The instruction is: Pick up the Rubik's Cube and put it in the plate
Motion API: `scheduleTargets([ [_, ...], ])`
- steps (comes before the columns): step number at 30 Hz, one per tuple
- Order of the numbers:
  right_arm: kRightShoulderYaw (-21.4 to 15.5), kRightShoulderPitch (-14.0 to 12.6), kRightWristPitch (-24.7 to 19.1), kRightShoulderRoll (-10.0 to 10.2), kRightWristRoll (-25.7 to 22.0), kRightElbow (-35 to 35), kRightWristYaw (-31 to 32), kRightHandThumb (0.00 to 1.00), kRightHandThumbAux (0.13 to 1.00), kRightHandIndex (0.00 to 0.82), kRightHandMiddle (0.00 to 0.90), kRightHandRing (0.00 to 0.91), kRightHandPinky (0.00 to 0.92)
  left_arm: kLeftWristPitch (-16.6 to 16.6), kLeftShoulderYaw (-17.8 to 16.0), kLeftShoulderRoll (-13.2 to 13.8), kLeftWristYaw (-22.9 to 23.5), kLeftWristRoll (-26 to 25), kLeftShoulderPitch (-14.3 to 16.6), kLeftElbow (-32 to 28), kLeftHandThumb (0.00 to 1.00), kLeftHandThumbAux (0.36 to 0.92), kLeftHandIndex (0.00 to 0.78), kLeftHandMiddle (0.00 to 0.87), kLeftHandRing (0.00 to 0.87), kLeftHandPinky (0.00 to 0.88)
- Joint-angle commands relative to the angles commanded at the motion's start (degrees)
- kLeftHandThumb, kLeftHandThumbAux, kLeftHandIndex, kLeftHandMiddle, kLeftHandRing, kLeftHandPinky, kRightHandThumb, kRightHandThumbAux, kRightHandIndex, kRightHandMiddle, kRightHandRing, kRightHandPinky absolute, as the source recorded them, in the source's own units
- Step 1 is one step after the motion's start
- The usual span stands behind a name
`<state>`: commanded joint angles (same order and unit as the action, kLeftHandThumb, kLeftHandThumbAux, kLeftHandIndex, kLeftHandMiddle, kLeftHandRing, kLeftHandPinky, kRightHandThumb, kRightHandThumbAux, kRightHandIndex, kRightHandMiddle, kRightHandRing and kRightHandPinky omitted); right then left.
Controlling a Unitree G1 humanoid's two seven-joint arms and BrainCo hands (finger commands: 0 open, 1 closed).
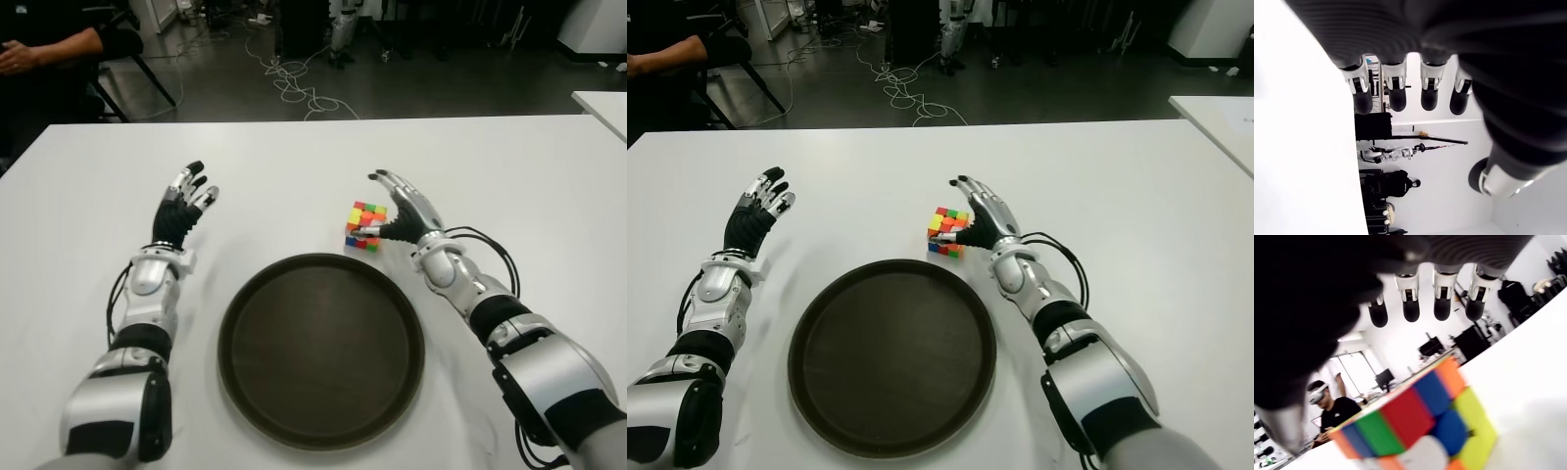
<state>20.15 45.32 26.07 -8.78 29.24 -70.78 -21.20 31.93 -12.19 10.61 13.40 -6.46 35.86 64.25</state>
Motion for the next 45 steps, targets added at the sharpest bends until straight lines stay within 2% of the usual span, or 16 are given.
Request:
scheduleTargets([
  [7, -1.3, 0.0, -0.8, 0.4, -1.3, -0.5, 1.9, 0.000, 0.562, 0.013, 0.016, 0.038, 0.062, -0.4, 0.2, 0.1, -0.3, 0.3, 0.2, 0.0, 0.000, 0.671, 0.000, 0.021, 0.000, 0.000],
  [19, -2.9, -0.2, -2.1, 1.2, -2.9, -1.0, 5.7, 0.000, 0.569, 0.025, 0.019, 0.045, 0.077, -0.3, 0.3, 0.0, -0.6, 0.5, 0.3, 0.0, 0.000, 0.675, 0.000, 0.023, 0.000, 0.005],
  [33, -2.7, -0.2, -3.4, 1.5, -2.7, -1.1, 7.7, 0.000, 0.567, 0.054, 0.043, 0.078, 0.114, 0.1, 0.3, -0.2, -0.4, 0.3, 0.2, -0.1, 0.000, 0.668, 0.000, 0.026, 0.000, 0.001],
  [45, -2.4, -0.3, -4.1, 1.5, -2.3, -1.1, 7.7, 0.000, 0.605, 0.049, 0.028, 0.056, 0.063, 0.0, 0.7, -0.2, -1.1, 0.9, 0.4, 0.0, 0.000, 0.668, 0.000, 0.030, 0.001, 0.000],
])
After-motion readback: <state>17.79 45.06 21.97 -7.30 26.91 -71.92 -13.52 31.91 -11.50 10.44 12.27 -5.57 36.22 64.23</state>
